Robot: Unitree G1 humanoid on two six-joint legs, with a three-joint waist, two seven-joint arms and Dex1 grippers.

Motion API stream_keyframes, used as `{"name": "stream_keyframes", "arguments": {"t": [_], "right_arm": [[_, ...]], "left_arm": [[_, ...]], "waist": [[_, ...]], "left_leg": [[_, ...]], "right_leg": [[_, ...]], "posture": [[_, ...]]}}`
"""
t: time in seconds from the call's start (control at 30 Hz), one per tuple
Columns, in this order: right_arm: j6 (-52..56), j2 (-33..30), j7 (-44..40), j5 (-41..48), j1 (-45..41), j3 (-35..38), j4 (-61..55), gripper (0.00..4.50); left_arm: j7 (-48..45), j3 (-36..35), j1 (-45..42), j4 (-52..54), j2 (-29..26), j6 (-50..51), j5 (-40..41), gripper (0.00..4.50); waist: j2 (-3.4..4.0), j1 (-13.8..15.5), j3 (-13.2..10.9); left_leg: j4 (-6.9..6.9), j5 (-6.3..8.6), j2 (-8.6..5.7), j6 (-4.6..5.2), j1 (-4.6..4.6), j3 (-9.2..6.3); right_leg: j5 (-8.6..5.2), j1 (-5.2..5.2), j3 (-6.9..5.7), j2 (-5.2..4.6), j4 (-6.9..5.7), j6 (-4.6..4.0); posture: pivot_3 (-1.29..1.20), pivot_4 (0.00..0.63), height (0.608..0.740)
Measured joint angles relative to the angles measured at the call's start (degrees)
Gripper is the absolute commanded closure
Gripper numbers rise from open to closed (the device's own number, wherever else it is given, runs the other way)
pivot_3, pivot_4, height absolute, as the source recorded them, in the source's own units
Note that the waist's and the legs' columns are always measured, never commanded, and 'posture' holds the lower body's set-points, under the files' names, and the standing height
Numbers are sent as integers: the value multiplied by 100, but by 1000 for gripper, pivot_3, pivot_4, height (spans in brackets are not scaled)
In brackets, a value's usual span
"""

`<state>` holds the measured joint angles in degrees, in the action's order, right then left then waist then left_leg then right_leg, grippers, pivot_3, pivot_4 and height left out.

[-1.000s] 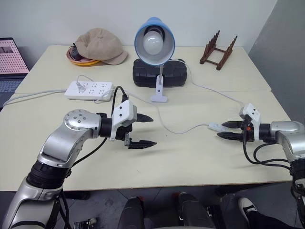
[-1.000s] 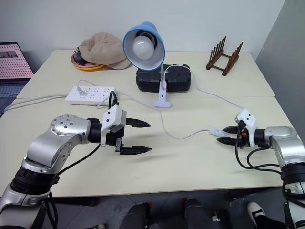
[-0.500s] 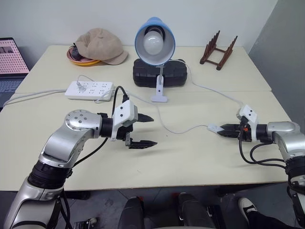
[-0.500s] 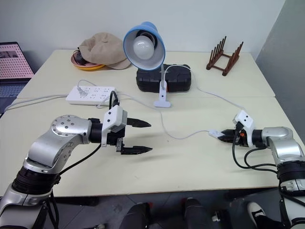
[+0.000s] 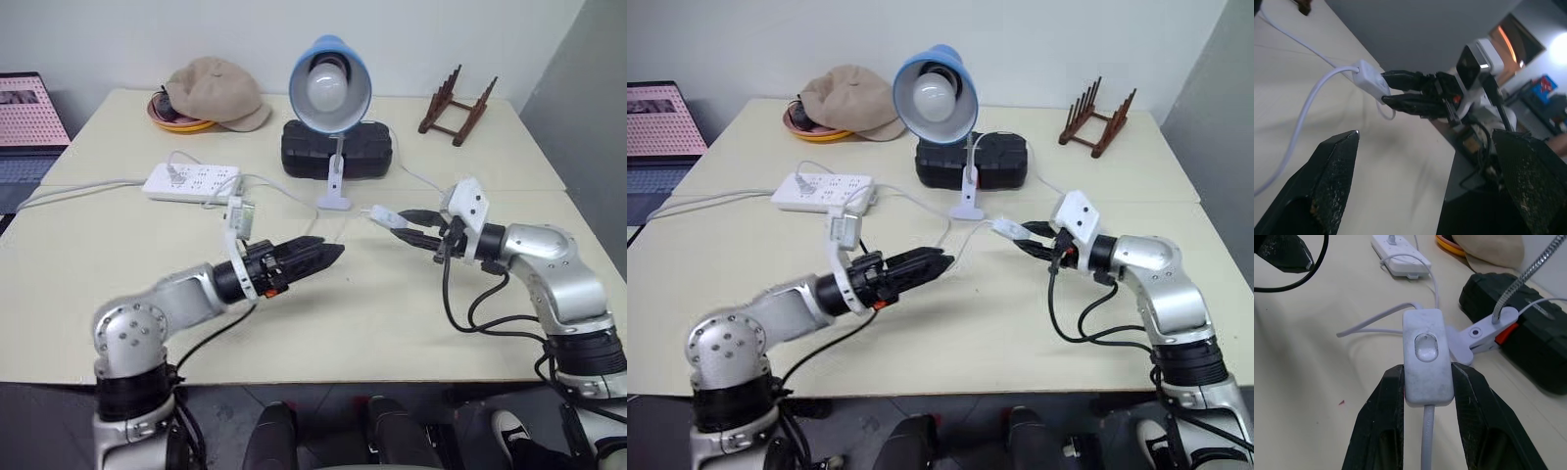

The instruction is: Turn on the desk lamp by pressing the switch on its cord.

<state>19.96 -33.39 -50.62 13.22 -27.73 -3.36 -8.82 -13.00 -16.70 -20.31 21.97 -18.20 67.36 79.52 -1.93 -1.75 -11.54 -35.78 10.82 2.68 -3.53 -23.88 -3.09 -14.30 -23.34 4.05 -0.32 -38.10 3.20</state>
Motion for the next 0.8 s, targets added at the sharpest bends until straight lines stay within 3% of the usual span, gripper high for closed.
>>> {"name": "stream_keyframes", "arguments": {"t": [0.2,0.8], "right_arm": [[-487,169,260,-78,62,-4,-164,3455],[-545,204,99,264,419,-98,-1134,3455]], "left_arm": [[1043,211,9,56,280,-523,616,0],[1199,813,-89,-520,476,-1148,832,0]], "waist": [[-2,-5,2],[-2,4,2]], "left_leg": [[-29,-1,-4,0,11,7],[-25,-1,-4,0,7,8]], "right_leg": [[7,16,11,2,6,-20],[5,13,11,3,12,-24]], "posture": [[0,150,740],[0,150,740]]}}
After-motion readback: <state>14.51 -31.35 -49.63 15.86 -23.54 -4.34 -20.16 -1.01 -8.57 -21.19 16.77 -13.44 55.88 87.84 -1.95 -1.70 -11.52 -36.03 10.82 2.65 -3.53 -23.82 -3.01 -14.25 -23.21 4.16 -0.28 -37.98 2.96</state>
